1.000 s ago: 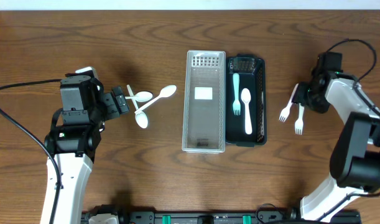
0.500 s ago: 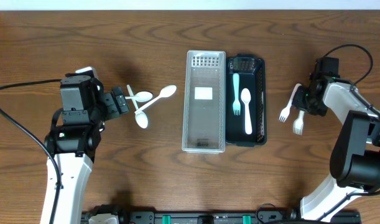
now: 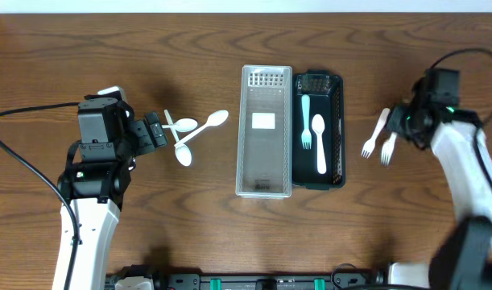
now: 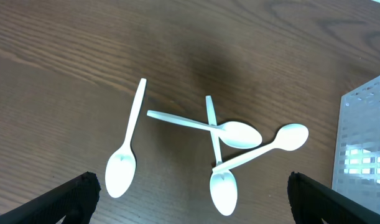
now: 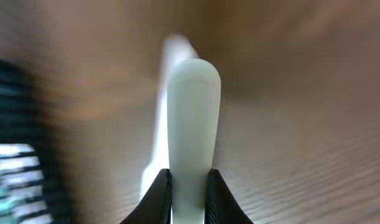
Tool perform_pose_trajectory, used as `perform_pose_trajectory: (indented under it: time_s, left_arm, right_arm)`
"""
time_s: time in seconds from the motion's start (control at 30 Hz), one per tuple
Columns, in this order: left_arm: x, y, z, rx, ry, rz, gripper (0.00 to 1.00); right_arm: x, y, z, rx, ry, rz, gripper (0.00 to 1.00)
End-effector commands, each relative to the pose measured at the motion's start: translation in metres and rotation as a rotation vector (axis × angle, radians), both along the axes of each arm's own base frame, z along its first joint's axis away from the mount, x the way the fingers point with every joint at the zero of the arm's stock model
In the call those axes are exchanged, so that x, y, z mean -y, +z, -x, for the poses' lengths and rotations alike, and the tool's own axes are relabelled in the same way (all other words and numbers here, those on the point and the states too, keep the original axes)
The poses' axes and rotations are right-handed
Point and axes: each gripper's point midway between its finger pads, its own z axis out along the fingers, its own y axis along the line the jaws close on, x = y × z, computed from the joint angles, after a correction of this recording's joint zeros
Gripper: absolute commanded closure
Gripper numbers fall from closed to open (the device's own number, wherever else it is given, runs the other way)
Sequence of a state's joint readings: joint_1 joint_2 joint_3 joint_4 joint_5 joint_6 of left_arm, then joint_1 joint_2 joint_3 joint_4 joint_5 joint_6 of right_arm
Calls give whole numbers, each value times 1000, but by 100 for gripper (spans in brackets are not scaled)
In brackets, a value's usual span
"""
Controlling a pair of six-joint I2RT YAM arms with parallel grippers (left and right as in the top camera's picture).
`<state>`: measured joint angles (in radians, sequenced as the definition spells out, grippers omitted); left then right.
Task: Pack container
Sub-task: 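Return the right gripper and grasp a white fork, then drop the fork into the dark green tray with the right gripper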
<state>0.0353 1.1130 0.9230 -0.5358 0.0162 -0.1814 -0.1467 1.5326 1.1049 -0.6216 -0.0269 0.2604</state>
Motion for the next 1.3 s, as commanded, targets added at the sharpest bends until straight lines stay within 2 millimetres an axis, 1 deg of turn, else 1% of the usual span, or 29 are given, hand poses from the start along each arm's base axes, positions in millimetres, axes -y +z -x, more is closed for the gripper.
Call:
perform_pose_trajectory:
  time_s: [0.0, 0.07, 0.1, 0.13, 0.2, 0.27, 0.33, 0.4, 0.43, 0.5, 0.53, 0.57, 0.63, 0.67, 0.7, 0.73, 0.77, 0.83, 0.87, 0.93, 0.97, 1.0, 1.07, 1.13, 1.2, 1.23, 1.27]
  left_arm:
    - [1, 6, -3, 10, -15, -13, 2]
    - [1, 6, -3, 10, -15, -13, 2]
    - [1, 6, -3, 10, -15, -13, 2]
    - [1, 6, -3, 10, -15, -13, 2]
    - [1, 6, -3, 10, -15, -13, 2]
    - [1, 6, -3, 10, -15, -13, 2]
    - [1, 6, -3, 10, -15, -13, 2]
    - [1, 6, -3, 10, -15, -13, 2]
    - [1, 6, -3, 10, -15, -13, 2]
    - [1, 6, -3, 10, -15, -13, 2]
    - [1, 6, -3, 10, -15, -13, 2]
    - [1, 6, -3, 10, -15, -13, 2]
    - [1, 6, -3, 10, -15, -13, 2]
    - [1, 6, -3, 10, -15, -13, 2]
    - [1, 6, -3, 10, -15, -13, 2]
    - [1, 6, -3, 10, -15, -13, 2]
    - [1, 6, -3, 10, -15, -13, 2]
    - [1, 6, -3, 10, -15, -13, 2]
    - [1, 6, -3, 10, -15, -13, 2]
    - [1, 6, -3, 10, -15, -13, 2]
    - [1, 6, -3, 10, -15, -13, 2]
    - [1, 6, -3, 10, -15, -13, 2]
    - [1, 6, -3, 10, -15, -13, 2]
    - [1, 6, -3, 10, -15, -13, 2]
    - [1, 6, -3, 10, -15, -13, 2]
    - [1, 6, -3, 10, -15, -13, 2]
    - [1, 6, -3, 10, -15, -13, 2]
  right_arm:
    - [-42, 71, -6, 215, 107, -39, 94]
    - [-69, 95, -4, 291, 185, -65, 94]
    - [-82, 102, -3, 314, 222, -76, 94]
    - [-100, 108, -1, 332, 270, -85, 94]
    - [-123, 105, 2, 324, 329, -91, 96]
    - [-141, 91, 4, 290, 367, -78, 97]
    - [-152, 66, 3, 231, 364, -44, 96]
    - [-158, 32, 1, 154, 349, -4, 94]
    - [-162, 11, 0, 110, 345, 3, 94]
    - [-167, -17, -2, 58, 355, 1, 93]
    - [-170, -30, -4, 32, 363, -5, 90]
    - [-176, -40, -6, 19, 377, -27, 85]
    - [-187, -45, -8, 15, 408, -82, 83]
    - [-190, -42, -10, 25, 417, -99, 79]
    - [-191, -32, -14, 50, 425, -101, 69]
    - [-190, -24, -17, 71, 426, -99, 58]
    - [-188, -10, -22, 109, 432, -94, 49]
    - [-177, 25, -32, 200, 422, -83, 39]
    - [-172, 36, -35, 229, 411, -78, 36]
    - [-151, 62, -39, 297, 363, -62, 28]
    - [-136, 74, -40, 327, 326, -53, 27]
    - [-124, 80, -40, 342, 298, -46, 28]
    - [-97, 86, -41, 349, 230, -22, 27]
    - [-69, 81, -39, 326, 161, -1, 28]
    - [-41, 66, -36, 273, 89, 21, 30]
    - [-32, 59, -34, 253, 67, 26, 30]
    - [-22, 48, -34, 222, 42, 26, 31]
